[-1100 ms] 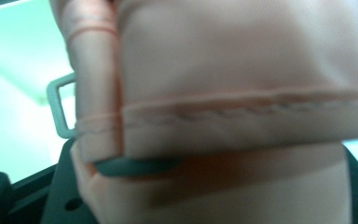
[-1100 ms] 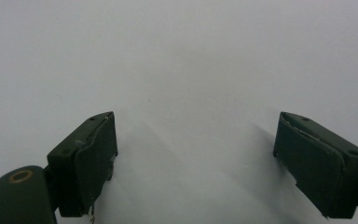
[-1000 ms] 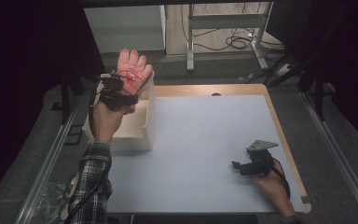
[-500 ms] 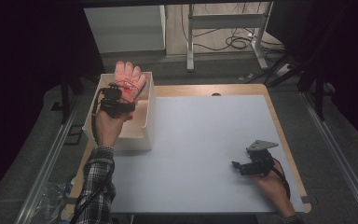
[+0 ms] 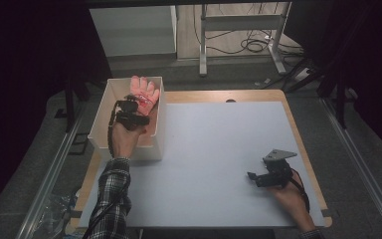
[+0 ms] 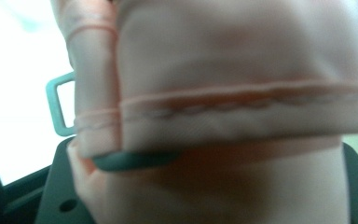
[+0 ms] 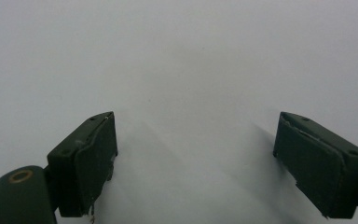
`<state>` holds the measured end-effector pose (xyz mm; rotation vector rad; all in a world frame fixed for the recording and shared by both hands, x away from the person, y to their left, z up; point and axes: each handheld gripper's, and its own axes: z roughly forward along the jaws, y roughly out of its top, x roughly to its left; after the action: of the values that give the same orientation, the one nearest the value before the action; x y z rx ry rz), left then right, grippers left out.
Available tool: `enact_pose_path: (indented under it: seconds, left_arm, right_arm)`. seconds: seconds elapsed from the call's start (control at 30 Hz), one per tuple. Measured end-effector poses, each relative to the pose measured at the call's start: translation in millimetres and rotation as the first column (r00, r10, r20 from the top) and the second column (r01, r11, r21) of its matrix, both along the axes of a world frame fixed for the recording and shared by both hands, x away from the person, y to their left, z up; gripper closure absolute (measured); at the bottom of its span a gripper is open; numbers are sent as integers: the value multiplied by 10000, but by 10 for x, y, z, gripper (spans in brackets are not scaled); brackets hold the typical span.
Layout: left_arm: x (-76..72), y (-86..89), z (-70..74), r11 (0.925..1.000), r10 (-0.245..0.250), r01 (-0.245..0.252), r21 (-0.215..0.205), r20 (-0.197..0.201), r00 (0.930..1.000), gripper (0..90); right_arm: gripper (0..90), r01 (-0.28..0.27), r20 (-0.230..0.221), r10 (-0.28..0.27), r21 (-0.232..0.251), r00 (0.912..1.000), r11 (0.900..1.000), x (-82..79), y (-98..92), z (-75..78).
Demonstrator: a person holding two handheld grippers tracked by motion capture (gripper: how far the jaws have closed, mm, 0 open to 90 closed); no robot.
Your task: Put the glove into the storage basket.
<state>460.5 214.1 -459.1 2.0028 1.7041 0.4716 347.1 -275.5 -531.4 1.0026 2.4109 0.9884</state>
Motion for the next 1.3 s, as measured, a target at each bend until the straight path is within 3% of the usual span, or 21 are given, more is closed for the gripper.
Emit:
enact_pose_path:
  seconds: [0.27, 0.5, 0.7, 0.9, 1.1, 1.3]
  left_arm:
    - [49, -58, -88, 9990, 100, -71, 431, -672, 9977, 370]
    - [125, -80, -129, 9978, 183, -119, 659, -973, 9951, 358]
    - [166, -100, -175, 9977, 106, -1, 676, -1543, 9880, 326]
    - [184, -98, -189, 9983, 51, 56, 575, -1845, 9828, 205]
    - [179, -93, -171, 9987, 49, 45, 508, -1846, 9828, 76]
    - [149, -58, -88, 9988, 126, -53, 493, -1492, 9887, 48]
  right_arm:
    - [137, 5, 0, -5, 1, 10000, 10000, 0, 1, 0]
    - [137, 3, 0, -3, 0, 10000, 10000, 0, 1, 0]
    - [137, 3, 0, -3, 1, 10000, 10000, 0, 0, 0]
    - [137, 0, -5, 0, 4, 10000, 10000, 0, 0, 0]
    - [137, -2, -2, 2, 2, 10000, 10000, 0, 0, 0]
    - [137, -2, -2, 2, 4, 10000, 10000, 0, 0, 0]
